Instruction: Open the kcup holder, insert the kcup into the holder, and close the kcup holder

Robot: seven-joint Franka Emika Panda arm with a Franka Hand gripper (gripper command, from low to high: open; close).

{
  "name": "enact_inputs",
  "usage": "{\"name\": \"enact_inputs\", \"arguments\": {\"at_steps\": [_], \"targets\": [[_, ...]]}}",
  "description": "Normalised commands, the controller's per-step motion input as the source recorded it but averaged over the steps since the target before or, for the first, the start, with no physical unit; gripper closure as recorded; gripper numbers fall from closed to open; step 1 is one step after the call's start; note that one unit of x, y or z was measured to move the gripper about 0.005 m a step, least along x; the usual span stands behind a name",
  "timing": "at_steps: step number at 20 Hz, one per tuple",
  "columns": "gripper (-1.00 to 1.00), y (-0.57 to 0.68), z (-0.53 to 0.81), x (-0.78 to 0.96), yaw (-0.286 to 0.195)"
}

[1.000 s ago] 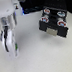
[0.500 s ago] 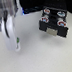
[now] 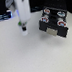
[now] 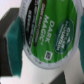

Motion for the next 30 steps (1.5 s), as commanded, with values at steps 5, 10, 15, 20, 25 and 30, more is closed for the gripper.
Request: {"name": "enact_inputs", "arguments": {"at_steps": [5,10,15,20,25,30], "targets": [[1.00,0.69,0.45,0.08,0.004],[1.00,0.70,0.37,0.08,0.002],[1.00,0.70,0.32,0.08,0.004],[1.00,0.69,0.21,0.04,0.013],[1.00,0.69,0.14,0.01,0.023],[1.00,0.67,0.05,0.00,0.035]]}}
